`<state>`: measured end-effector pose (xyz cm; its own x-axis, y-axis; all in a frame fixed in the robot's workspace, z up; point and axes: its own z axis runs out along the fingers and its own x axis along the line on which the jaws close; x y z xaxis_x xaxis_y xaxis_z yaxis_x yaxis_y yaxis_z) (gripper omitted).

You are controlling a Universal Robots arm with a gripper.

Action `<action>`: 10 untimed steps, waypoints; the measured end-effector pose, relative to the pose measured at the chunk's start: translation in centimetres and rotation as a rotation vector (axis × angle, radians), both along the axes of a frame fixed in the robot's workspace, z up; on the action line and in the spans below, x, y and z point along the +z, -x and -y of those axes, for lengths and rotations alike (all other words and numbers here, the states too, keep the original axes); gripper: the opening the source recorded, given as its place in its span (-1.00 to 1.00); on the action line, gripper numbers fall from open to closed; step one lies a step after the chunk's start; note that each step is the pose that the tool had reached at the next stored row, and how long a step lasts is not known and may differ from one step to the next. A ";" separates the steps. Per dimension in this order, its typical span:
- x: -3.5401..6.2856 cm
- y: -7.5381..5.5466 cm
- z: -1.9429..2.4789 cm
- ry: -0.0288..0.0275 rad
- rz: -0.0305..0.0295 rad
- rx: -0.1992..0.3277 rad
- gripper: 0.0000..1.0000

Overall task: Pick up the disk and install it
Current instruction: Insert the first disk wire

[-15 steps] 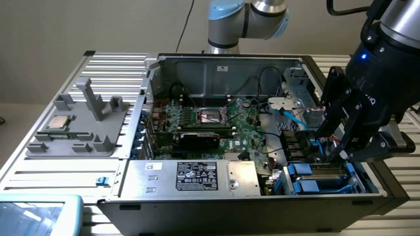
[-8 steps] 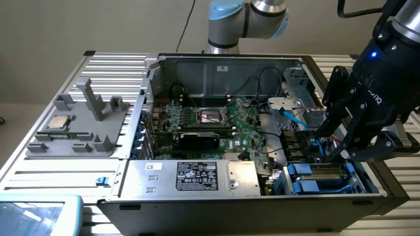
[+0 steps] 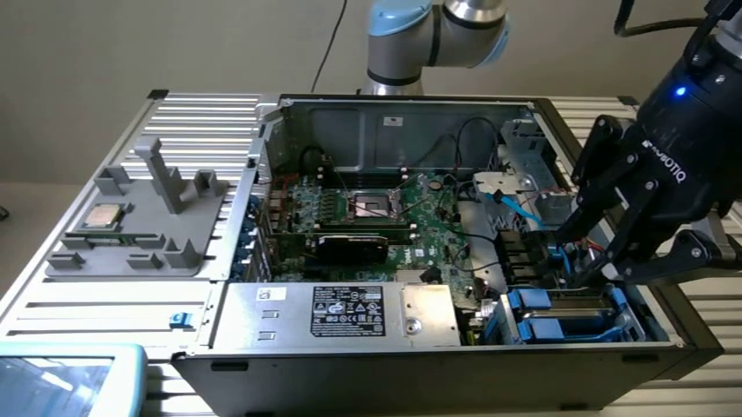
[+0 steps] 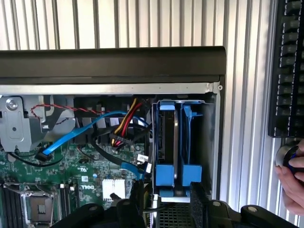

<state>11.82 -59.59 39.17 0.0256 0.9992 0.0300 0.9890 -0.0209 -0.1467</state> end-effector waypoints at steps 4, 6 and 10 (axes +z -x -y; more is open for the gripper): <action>0.00 -1.1 -0.01 -0.0003 -0.0326 0.000 0.03; -0.01 -1.9 -0.06 -0.0022 -0.0358 0.000 0.03; -0.20 -2.9 -0.81 -0.0057 -0.0434 0.000 0.03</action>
